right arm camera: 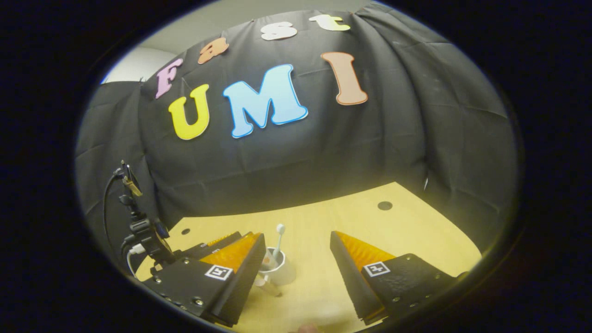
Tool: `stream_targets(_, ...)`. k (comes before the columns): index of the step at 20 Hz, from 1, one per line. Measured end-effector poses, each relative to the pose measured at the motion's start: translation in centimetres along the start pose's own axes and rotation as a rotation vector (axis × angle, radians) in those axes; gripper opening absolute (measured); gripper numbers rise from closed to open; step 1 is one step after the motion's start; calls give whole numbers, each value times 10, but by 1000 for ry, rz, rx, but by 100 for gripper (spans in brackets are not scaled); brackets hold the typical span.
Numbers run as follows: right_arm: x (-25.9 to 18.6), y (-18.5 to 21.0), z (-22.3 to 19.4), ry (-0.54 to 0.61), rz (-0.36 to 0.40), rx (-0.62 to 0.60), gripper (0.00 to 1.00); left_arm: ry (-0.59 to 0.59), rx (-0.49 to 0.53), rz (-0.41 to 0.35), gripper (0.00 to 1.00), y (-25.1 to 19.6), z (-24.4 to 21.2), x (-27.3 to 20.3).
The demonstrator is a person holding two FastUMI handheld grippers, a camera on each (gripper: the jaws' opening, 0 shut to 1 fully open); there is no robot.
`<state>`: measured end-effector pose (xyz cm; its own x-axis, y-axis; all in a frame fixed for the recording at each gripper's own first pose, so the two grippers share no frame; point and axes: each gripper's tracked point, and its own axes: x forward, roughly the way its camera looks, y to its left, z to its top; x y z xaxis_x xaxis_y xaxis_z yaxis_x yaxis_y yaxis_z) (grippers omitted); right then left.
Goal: Put the toothbrush and toothpaste on the desktop into the cup, then pick up the cup and place it on the coaster on the desktop.
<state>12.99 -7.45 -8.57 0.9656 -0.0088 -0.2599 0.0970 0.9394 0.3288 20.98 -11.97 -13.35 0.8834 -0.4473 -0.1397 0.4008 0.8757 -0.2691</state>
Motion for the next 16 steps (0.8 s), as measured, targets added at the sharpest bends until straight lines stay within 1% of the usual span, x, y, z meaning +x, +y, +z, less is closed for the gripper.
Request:
stream_targets(2, 3, 6, -4, 21, 7, -6, 88, -9, 3, 19, 72, 4, 7, -9)
stream_targets(3, 6, 9, -6, 31, 12, -8, 88, -14, 6, 27, 83, 6, 10, -14)
stream_targets(6, 12, 21, -14, 68, 28, -9, 88, -19, 28, 62, 86, 16, 18, -28)
stream_targets(7, 16, 24, -19, 86, 31, -15, 87, -21, 35, 81, 93, 22, 19, -33)
stream_targets(8, 18, 28, -23, 104, 36, -19, 87, -24, 36, 87, 96, 25, 21, -38)
stream_targets(9, 21, 32, -29, 126, 42, -22, 88, -25, 35, 97, 96, 27, 23, -43)
stream_targets(10, 23, 36, -35, 156, 44, -24, 88, -23, 33, 106, 93, 31, 23, -48)
stream_targets(11, 25, 41, -42, 186, 53, -21, 88, -21, 32, 117, 96, 34, 24, -53)
stream_targets(13, 31, 50, -53, 237, 67, -14, 88, -21, 33, 139, 96, 40, 26, -62)
stream_targets(14, 33, 52, -59, 261, 64, -18, 88, -22, 36, 150, 96, 43, 28, -67)
stream_targets(15, 35, 53, -65, 287, 57, -25, 88, -26, 38, 156, 93, 45, 30, -72)
stream_targets(16, 37, 55, -70, 314, 49, -32, 87, -30, 40, 165, 96, 47, 32, -77)
